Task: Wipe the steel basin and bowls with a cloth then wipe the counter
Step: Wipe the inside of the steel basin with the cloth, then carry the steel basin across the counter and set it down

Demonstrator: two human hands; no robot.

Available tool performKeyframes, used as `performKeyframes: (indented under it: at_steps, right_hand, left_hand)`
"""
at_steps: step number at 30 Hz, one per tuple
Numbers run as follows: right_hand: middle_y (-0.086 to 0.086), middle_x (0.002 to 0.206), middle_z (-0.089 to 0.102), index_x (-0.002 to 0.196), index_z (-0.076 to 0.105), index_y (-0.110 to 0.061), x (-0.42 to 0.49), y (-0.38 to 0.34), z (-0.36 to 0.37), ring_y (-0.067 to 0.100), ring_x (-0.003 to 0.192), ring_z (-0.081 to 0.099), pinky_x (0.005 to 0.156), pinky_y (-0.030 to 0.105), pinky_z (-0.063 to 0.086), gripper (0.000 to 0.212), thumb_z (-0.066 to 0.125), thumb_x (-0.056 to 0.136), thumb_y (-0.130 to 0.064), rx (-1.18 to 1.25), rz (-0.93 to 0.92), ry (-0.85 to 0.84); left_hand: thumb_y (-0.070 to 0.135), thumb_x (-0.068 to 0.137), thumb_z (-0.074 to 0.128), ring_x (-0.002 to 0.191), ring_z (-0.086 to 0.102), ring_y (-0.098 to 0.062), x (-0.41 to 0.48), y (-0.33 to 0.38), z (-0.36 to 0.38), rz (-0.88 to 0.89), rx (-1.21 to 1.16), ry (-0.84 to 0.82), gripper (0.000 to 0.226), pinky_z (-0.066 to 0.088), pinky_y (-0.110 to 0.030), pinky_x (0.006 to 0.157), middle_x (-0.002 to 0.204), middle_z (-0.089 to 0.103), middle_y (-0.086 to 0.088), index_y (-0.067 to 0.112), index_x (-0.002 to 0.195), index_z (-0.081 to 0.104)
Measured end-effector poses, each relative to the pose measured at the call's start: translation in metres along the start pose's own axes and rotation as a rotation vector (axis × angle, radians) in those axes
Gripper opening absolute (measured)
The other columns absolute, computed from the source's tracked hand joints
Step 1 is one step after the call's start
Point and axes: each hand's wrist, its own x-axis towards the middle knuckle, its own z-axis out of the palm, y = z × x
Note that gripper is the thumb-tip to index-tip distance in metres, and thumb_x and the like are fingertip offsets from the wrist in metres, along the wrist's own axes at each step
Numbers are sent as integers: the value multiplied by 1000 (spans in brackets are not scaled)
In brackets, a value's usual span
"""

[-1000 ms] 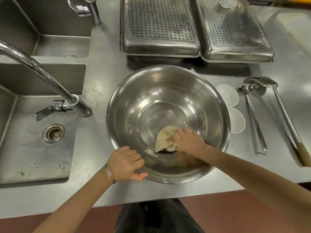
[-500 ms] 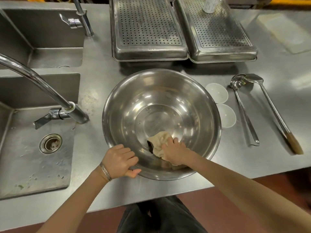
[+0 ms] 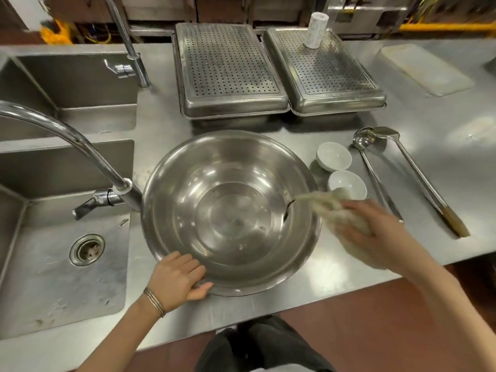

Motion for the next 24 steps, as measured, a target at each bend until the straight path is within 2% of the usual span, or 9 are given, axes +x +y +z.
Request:
performKeyframes:
  at_steps: [3,5,8,10,13,15,18,21,24]
  right_hand:
    - [16,117,50,127,51,-13,-10,12,8,34,101,51,75,28,31,45,64,85,-19,-35,338,130]
    - [20,117,48,128,49,-10,-11,22,31,38,105,49,75,30,32,44,62,86,-17,-12,435,137]
    - [24,119,49,129,48,-9,-6,49,80,41,103,51,78,34,37,43,58,89,-18,37,512,29]
    - [25,123,50,130,48,-8,-2,59,105,41,109,49,84,34,37,39,53,93,-17,78,527,-11]
    - [20,135,46,136,43,-6,8,51,116,33,124,43,100,34,32,43,46,97,-22,222,488,119]
    - [14,142,39,142,35,-8,21,38,111,27,131,38,105,33,29,56,53,93,-29,306,437,180]
    - [9,150,29,144,27,-9,45,33,113,23,138,27,107,27,22,77,68,83,-32,264,337,114]
    - [9,156,14,148,16,-8,60,40,122,20,143,15,108,21,14,86,70,81,-13,193,296,20]
    - [9,153,24,148,16,-9,65,52,116,23,141,23,108,24,19,85,65,79,2,233,313,67]
  left_hand:
    - [44,95,32,48,48,-14,-3,17,0,-71,-23,-41,50,25,-25,59,52,50,7,21,57,56]
    - [42,96,32,54,51,-11,-2,21,-2,-109,-75,-51,47,28,-24,64,58,56,11,24,64,61]
    - [35,98,27,64,58,-10,2,23,-14,-160,-173,-63,47,31,-23,74,68,63,13,24,75,67]
    - [34,97,27,75,62,-13,4,16,-20,-213,-172,-82,46,34,-25,83,75,67,10,23,80,68]
    - [35,90,36,104,59,-22,0,-13,-25,-430,-134,-106,38,35,-36,99,99,69,1,19,97,70]
    - [36,85,39,115,51,-26,-2,-34,-28,-582,-138,-126,41,36,-42,102,114,64,-5,14,107,66]
    - [41,84,36,120,48,-27,4,-54,-30,-677,-177,-173,51,36,-42,101,122,60,-8,10,115,62]
    - [42,83,35,124,45,-27,10,-64,-27,-674,-190,-188,54,32,-40,104,125,58,-9,10,119,60]
    - [38,81,44,130,36,-30,16,-67,-24,-722,-237,-154,56,26,-40,109,134,50,-13,6,125,55]
